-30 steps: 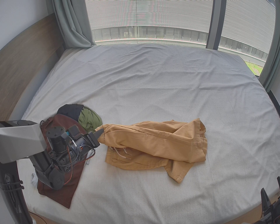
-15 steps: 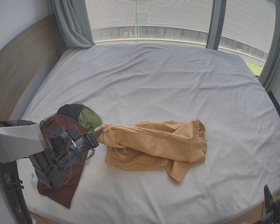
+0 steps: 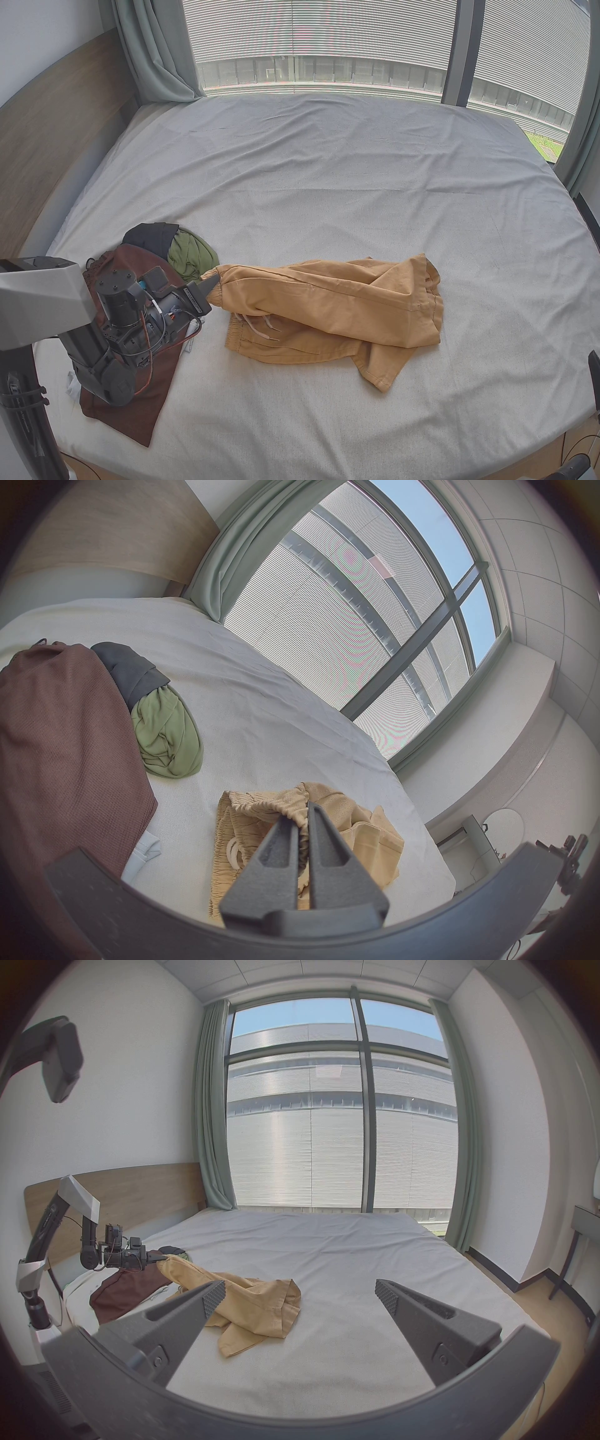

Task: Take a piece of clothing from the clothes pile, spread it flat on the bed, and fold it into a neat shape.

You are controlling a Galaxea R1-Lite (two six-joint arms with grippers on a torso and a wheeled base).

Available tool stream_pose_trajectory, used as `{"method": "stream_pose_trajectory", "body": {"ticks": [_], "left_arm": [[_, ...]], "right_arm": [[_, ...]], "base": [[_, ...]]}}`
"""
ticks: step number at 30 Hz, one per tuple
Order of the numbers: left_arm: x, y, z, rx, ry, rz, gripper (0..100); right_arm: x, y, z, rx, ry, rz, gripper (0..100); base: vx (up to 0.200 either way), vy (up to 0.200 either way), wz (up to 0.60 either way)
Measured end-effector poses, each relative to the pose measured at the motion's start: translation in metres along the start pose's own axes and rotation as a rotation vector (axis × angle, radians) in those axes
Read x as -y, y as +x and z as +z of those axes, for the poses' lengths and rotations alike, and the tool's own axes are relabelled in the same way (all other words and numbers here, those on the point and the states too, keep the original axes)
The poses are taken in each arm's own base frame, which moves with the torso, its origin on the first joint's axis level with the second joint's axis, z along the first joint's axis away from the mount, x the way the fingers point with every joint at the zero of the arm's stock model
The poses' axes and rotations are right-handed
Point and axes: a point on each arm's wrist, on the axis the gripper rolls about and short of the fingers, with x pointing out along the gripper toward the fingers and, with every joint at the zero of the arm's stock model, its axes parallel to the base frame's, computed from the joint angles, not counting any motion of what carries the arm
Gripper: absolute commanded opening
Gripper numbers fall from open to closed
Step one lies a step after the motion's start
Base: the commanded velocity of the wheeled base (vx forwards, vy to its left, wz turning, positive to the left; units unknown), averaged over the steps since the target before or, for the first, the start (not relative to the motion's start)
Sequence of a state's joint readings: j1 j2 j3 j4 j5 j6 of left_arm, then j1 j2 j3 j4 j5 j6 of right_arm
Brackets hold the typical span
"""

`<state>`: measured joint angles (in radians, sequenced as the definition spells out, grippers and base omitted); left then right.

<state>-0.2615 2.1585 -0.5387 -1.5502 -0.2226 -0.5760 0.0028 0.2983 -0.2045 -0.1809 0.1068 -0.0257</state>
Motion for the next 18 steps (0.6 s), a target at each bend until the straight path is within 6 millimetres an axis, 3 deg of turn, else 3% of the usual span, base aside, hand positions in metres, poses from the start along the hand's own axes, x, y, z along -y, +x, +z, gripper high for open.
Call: {"method": "stream_pose_trajectory", "body": {"ticks": [9,13,18], "left_arm": [[0.002,-0.001,0.002,0.006,0.004,-0.003,0],[0.002,-0.001,0.003,0.011,0.005,-0.005,0],[0.004,-0.001,0.004,0.014,0.006,-0.007,0]], "right_arm": [[0.005,0.045,0.032,-0.117,-0.001,0.030,100],[0.008,0.067,0.038,-0.129,-0.004,0.032,100],[0.010,0.092,0.031,-0.163,-0.006,0.038,100]], "base": [[0.000,0.000,0.00],[0.000,0.000,0.00],[0.000,0.000,0.00]]}}
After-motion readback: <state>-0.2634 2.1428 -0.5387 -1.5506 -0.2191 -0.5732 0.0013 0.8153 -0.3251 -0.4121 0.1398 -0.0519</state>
